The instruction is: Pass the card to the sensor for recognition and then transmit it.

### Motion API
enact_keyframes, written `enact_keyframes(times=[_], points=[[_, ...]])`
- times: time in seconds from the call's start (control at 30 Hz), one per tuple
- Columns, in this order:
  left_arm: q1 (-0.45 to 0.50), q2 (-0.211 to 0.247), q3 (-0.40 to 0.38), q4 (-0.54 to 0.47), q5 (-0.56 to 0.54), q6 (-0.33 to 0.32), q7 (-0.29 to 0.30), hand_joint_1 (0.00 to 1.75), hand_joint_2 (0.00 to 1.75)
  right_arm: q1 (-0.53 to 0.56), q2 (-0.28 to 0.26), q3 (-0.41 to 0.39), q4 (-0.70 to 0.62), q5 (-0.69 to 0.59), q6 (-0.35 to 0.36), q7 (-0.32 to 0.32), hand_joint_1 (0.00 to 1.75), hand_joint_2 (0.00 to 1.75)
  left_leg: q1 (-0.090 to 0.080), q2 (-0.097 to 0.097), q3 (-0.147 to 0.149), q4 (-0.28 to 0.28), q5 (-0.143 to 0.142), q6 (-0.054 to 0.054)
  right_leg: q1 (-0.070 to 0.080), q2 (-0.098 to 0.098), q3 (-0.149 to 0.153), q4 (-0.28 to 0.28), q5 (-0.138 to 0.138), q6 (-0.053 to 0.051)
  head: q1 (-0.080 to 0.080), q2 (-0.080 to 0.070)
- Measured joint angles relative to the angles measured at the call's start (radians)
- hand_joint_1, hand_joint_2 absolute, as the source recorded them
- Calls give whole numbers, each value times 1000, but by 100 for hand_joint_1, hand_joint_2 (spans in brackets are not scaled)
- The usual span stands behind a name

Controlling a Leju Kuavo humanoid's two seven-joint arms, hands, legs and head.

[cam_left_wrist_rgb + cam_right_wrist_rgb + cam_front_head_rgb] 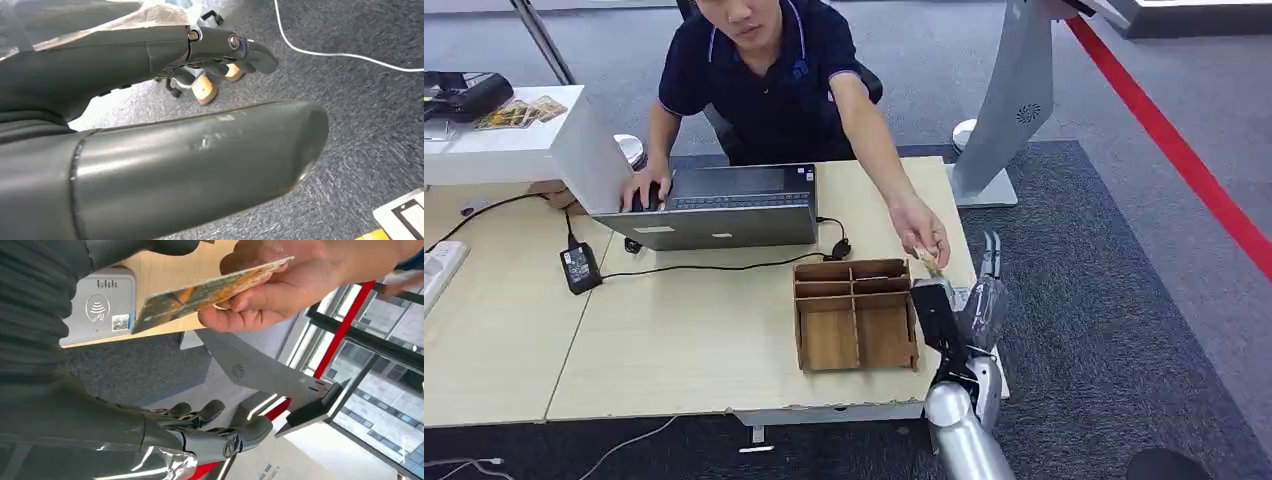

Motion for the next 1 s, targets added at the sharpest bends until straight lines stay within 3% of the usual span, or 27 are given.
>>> enact_keyframes(times=[0.1, 0.13, 0.17, 1.0], points=[[0, 0, 0, 0, 1, 0, 0, 0, 0, 0, 0, -3, 0, 0, 0, 0, 0, 175, 0, 0, 0, 0, 0, 0, 0, 0, 0, 0, 0, 0, 0, 0], [0, 0, 0, 0, 1, 0, 0, 0, 0, -1, 0, -3, 2, 0, 0, 0, 58, 175, 0, 0, 0, 0, 0, 0, 0, 0, 0, 0, 0, 0, 0, 0], [0, 0, -1, 1, 1, 0, 0, 0, 0, -2, 1, -5, 5, 0, 0, 0, 175, 175, 0, 0, 0, 0, 0, 0, 0, 0, 0, 0, 0, 0, 0, 0], [0, 0, -2, 1, 5, 0, -2, 0, 0, -1, 1, -11, 6, 3, -1, -26, 175, 175, 0, 0, 0, 0, 0, 0, 0, 0, 0, 0, 0, 0, 0, 0]])
